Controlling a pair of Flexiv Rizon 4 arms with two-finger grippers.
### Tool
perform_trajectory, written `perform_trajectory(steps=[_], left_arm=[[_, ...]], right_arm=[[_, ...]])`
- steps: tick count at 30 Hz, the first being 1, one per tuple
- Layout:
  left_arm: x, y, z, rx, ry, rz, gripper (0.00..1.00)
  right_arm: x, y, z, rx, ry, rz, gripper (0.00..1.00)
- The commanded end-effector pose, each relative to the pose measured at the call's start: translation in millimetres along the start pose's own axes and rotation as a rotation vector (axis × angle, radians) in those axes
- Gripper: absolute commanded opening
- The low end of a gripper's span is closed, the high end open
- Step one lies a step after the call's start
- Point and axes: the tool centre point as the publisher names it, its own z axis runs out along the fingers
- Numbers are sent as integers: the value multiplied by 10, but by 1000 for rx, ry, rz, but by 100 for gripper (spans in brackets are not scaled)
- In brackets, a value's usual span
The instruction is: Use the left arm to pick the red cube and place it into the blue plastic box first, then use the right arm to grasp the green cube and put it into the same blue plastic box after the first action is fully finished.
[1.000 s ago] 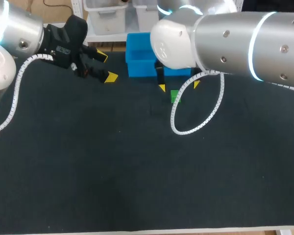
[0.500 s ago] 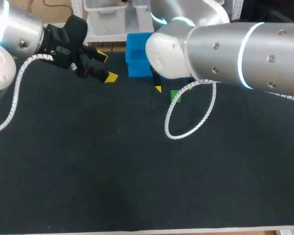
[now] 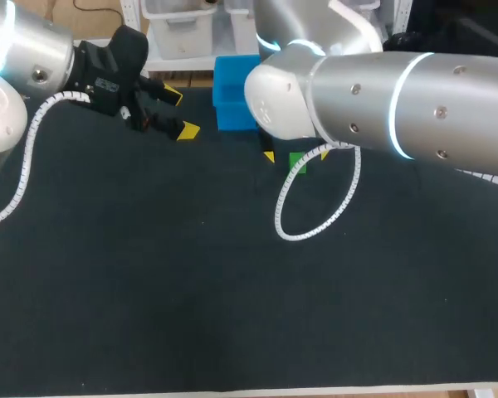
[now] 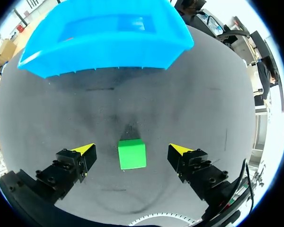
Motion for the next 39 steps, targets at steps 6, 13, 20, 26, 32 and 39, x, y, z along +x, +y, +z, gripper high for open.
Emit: perform_trajectory(steps=[6, 13, 20, 26, 32, 39], left_arm=[[18, 5, 1, 1, -7, 4, 100], [18, 5, 1, 1, -7, 4, 100], [18, 5, 1, 1, -7, 4, 100], [18, 5, 1, 1, -7, 4, 100], [18, 5, 1, 1, -7, 4, 100], [18, 5, 1, 1, -7, 4, 100]], right_arm=[[24, -19, 98, -3, 10, 16, 100], [35, -41, 131, -8, 15, 24, 9], [49, -27, 146, -10, 19, 24, 0], [53, -26, 157, -13, 21, 24, 0], [80, -55, 88, -9, 22, 25, 0], [153, -160, -147, 6, 11, 22, 0]])
